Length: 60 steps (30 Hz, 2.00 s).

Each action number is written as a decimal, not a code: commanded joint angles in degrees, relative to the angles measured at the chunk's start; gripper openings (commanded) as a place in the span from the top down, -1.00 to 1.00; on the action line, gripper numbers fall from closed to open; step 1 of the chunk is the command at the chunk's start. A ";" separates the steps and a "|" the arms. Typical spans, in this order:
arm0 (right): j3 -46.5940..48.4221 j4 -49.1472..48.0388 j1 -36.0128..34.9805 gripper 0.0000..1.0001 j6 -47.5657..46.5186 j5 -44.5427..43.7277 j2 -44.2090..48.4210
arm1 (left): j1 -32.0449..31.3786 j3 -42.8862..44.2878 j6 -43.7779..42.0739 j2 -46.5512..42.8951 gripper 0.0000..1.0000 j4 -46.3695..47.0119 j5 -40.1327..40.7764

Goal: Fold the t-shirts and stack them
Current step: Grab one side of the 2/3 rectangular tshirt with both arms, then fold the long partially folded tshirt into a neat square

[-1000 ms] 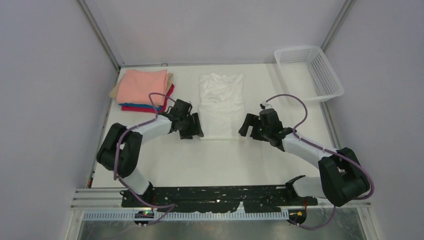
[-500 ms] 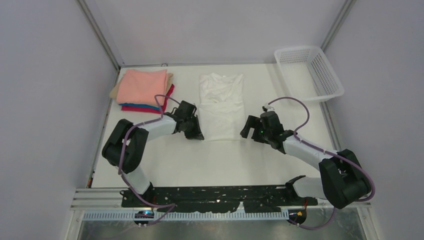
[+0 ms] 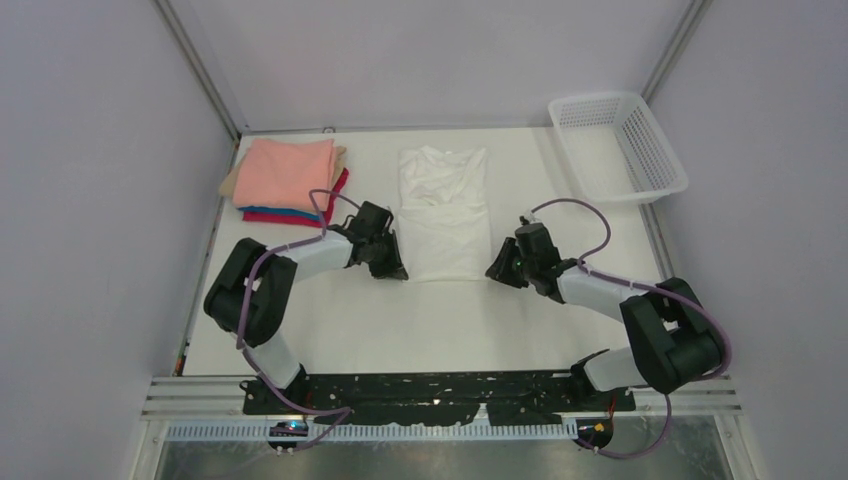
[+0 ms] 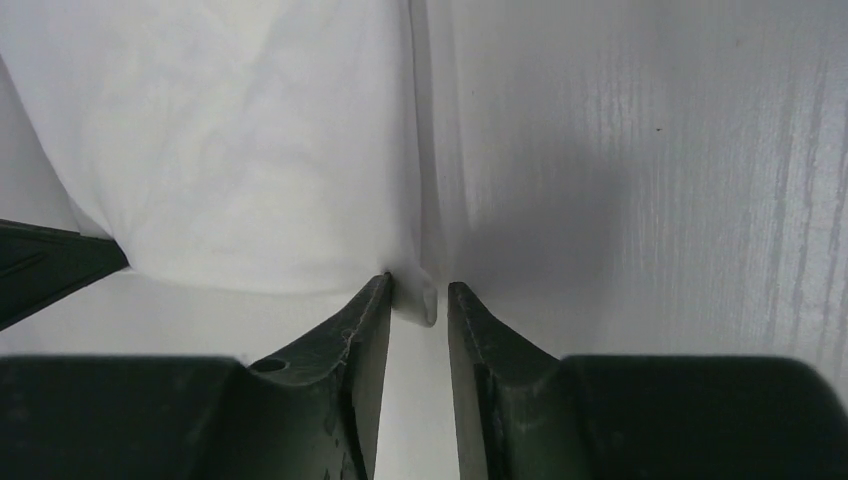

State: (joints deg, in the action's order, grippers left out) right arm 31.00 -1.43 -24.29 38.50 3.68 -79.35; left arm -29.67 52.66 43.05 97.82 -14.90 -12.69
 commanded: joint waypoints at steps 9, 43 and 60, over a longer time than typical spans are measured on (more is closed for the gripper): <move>-0.40 -0.54 0.12 0.89 -2.88 7.93 6.21 | -0.69 -2.54 -3.05 -8.91 1.00 -2.96 0.86; 27.33 48.24 4.82 0.89 -21.24 34.07 28.21 | -7.47 1.61 -6.64 -50.46 1.00 -24.43 11.66; 27.03 30.18 13.36 0.89 -15.26 34.00 12.43 | 2.82 15.13 -13.18 -26.19 1.00 -17.62 6.73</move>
State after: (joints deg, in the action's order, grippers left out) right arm 56.14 34.04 -12.69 21.82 39.03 -63.70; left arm -28.56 63.13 33.78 67.88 -35.18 -7.03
